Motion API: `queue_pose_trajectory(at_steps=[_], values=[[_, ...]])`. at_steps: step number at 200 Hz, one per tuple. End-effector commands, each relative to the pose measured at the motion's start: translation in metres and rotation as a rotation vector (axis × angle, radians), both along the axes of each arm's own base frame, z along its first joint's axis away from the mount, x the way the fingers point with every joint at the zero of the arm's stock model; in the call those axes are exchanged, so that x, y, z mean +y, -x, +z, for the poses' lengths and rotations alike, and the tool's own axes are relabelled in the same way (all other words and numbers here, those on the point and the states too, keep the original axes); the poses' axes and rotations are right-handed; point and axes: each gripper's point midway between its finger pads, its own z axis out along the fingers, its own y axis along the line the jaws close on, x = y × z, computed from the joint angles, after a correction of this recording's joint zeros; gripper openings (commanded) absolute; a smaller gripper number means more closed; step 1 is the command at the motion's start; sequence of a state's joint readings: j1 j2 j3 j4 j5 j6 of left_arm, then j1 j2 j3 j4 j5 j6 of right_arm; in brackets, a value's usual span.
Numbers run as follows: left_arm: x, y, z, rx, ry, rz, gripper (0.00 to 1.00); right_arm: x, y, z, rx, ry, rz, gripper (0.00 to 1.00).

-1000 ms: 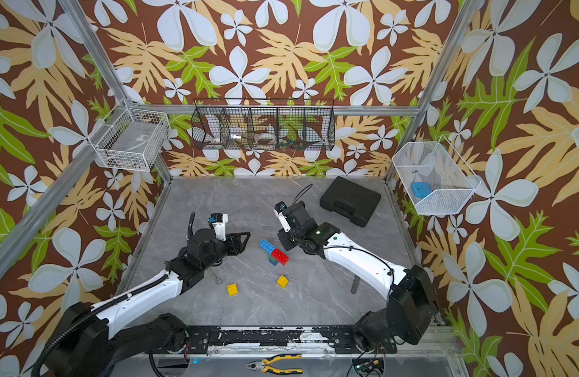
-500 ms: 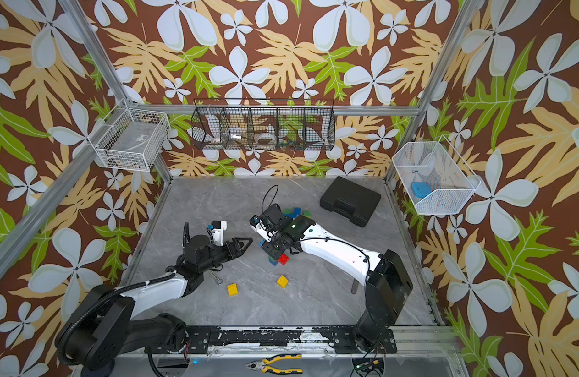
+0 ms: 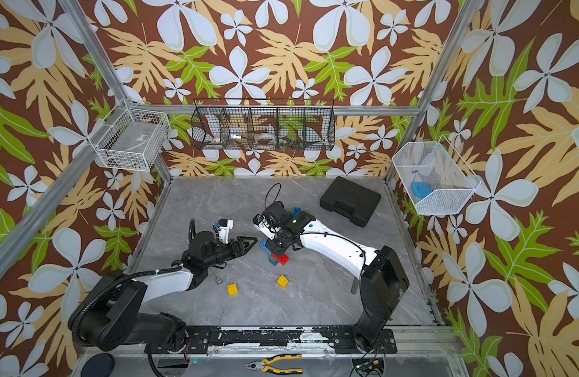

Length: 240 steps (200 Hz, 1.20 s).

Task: Assemble a fork with lego
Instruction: Assemble the lego brick with the lego brick.

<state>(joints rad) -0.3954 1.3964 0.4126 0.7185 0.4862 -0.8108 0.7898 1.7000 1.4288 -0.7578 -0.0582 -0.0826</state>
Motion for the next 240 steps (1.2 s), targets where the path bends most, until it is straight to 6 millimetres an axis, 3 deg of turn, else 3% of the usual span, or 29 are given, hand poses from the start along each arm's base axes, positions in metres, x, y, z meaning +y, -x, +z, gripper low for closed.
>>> queue_pose_trajectory(at_steps=[1,87,191,240], values=[[-0.004,-0.002,0.007,-0.027,0.011,-0.020,0.79,0.007,0.002,0.001,0.017,-0.032,0.027,0.00],[-0.010,-0.010,0.010,-0.032,0.011,-0.039,0.66,0.012,-0.001,0.000,0.032,-0.052,0.029,0.00],[-0.012,-0.014,0.010,-0.028,0.004,-0.048,0.63,0.007,0.005,-0.014,0.087,-0.028,0.025,0.00],[-0.016,-0.016,0.008,-0.017,0.005,-0.063,0.63,0.004,0.006,-0.009,0.066,-0.033,0.049,0.00]])
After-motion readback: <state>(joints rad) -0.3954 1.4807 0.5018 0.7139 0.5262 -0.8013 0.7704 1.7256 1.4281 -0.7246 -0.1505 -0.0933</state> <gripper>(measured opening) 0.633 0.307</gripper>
